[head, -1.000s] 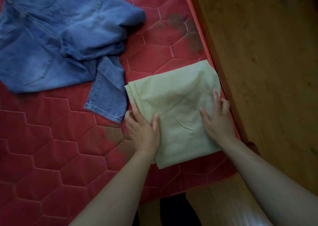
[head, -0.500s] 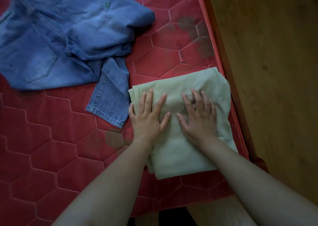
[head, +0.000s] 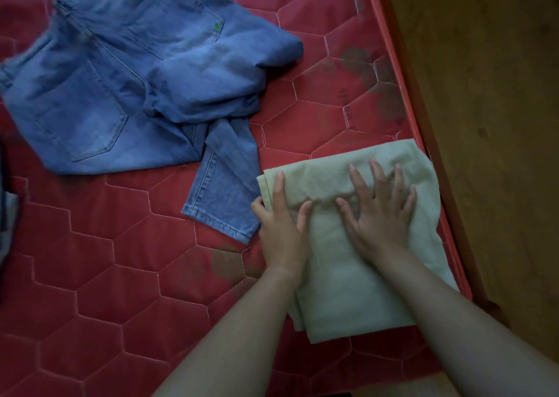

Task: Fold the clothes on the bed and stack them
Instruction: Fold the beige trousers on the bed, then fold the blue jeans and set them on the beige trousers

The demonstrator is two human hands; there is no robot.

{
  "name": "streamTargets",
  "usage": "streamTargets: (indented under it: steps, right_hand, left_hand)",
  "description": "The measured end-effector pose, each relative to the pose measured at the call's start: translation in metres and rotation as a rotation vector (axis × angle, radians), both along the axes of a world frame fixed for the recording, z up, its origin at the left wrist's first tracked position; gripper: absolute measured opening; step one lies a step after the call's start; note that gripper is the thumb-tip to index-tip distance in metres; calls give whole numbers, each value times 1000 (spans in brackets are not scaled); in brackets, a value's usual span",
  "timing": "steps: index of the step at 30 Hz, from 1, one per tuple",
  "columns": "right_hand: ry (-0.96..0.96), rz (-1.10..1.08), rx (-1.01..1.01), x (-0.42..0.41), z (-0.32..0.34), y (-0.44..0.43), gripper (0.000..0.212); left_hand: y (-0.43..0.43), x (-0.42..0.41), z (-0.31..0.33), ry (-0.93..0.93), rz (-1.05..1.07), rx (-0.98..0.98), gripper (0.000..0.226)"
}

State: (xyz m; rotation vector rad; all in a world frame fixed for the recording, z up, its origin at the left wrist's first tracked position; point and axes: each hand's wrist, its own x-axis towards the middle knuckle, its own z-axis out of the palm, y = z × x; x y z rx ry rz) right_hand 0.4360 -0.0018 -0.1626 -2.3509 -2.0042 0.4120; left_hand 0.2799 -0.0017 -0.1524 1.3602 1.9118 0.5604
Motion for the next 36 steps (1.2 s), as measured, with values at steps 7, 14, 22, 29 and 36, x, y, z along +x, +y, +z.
streamTargets:
  steps: [7, 14, 22, 29, 36]
  right_hand:
    - [65, 33, 28, -39, 3, 17, 56]
    - [207, 51, 73, -98, 27, 75, 59]
    - [279, 293, 173, -192, 36, 205, 66]
    - [257, 164, 56, -234, 5, 237, 57]
    - [361, 193, 100, -270, 18, 224, 18]
  left_hand:
    - [23, -46, -5, -67, -32, 112, 62]
    - [70, -114, 17, 99, -194, 161, 60]
    - [204, -214, 23, 339, 27, 155, 49]
    - [211, -265, -2, 376, -227, -5, 30]
    - [181, -291, 6, 169, 49, 31, 22]
